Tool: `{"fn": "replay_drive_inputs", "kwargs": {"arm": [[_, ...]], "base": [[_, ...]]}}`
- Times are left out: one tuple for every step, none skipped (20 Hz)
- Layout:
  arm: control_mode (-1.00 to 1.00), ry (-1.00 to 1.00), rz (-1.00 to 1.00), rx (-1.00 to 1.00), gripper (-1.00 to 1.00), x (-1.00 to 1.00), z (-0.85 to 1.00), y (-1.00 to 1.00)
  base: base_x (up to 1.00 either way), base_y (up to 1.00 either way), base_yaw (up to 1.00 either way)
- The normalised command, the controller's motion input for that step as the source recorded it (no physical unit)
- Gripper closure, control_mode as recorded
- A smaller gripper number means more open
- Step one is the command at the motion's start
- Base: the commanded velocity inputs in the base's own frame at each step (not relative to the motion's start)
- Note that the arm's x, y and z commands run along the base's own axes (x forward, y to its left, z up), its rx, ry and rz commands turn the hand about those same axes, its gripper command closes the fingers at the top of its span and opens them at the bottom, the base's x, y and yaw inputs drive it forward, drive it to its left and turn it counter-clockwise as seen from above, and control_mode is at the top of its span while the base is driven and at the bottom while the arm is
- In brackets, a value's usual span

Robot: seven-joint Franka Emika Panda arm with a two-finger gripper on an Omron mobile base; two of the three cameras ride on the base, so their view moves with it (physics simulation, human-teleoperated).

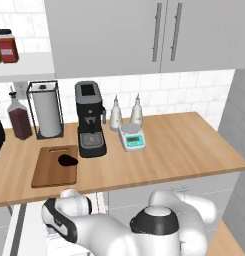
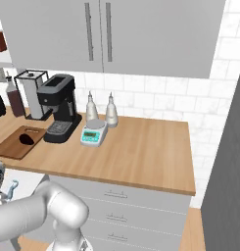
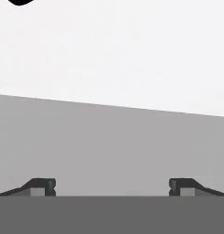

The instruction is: Place the appropriate cutting tool for cutting the avocado skin on the cutting board.

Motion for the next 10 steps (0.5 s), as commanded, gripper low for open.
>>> {"fn": "replay_drive_inputs", "kwargs": {"arm": [[-1.00, 0.10, -0.03, 0.00, -1.00, -1.00, 0.17, 0.00], [-1.00, 0.11, -0.03, 0.00, -1.00, -1.00, 0.19, 0.00], [-1.00, 0.11, -0.02, 0.00, -1.00, -0.81, 0.20, 0.00], [-1.00, 0.09, 0.00, 0.00, -1.00, -0.30, 0.24, 0.00], [-1.00, 0.04, 0.00, 0.00, -1.00, 0.00, 0.27, 0.00], [-1.00, 0.00, 0.00, 0.00, -1.00, 0.00, 0.27, 0.00], [-1.00, 0.00, 0.00, 0.00, -1.00, 0.06, 0.25, 0.00], [-1.00, 0.00, 0.00, 0.00, -1.00, 0.22, 0.25, 0.00], [-1.00, 0.00, 0.00, 0.00, -1.00, 0.33, 0.20, 0.00], [-1.00, 0.00, 0.00, 0.00, -1.00, 0.41, 0.23, 0.00]], "base": [[0.00, 0.00, 0.00], [0.00, 0.00, 0.00], [0.00, 0.00, 0.00], [0.00, 0.00, 0.00], [0.00, 0.00, 0.00], [0.00, 0.00, 0.00], [0.00, 0.00, 0.00], [0.00, 0.00, 0.00], [0.00, 0.00, 0.00], [0.00, 0.00, 0.00]]}}
